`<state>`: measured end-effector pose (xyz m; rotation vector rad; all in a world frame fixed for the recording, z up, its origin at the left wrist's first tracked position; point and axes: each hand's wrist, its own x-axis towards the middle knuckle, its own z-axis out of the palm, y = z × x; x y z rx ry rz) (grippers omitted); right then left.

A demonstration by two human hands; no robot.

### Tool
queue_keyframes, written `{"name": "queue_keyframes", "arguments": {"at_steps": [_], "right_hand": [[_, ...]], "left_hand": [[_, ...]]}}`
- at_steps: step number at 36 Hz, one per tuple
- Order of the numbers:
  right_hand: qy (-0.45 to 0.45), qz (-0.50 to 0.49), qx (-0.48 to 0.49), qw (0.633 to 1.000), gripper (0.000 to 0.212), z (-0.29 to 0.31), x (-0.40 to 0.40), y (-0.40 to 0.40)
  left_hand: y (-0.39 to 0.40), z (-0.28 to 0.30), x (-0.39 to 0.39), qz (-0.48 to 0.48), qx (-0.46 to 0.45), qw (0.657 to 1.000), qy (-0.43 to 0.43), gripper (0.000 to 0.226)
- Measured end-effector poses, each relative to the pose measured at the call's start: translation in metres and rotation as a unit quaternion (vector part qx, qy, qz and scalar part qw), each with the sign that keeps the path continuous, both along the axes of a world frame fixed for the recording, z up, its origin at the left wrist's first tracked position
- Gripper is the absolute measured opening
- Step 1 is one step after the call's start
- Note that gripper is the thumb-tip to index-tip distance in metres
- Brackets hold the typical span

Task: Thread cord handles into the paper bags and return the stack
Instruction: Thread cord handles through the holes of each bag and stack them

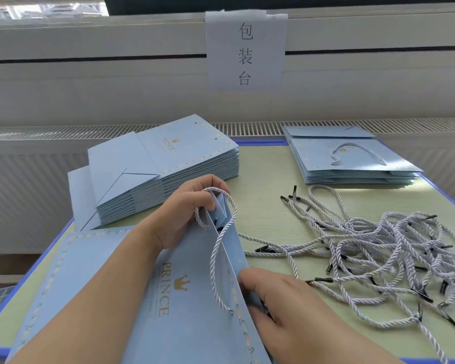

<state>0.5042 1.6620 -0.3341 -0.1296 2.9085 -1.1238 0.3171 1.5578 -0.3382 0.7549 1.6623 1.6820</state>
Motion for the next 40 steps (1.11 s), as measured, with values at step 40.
{"name": "queue_keyframes", "arguments": {"at_steps": [40], "right_hand": [[0.238,0.094,0.025,0.966,0.011,-0.02,-0.005,0.011]], "left_hand": [[0.004,-0.002,0.001,0.002,-0.038,0.999,0.024,0.034]]}}
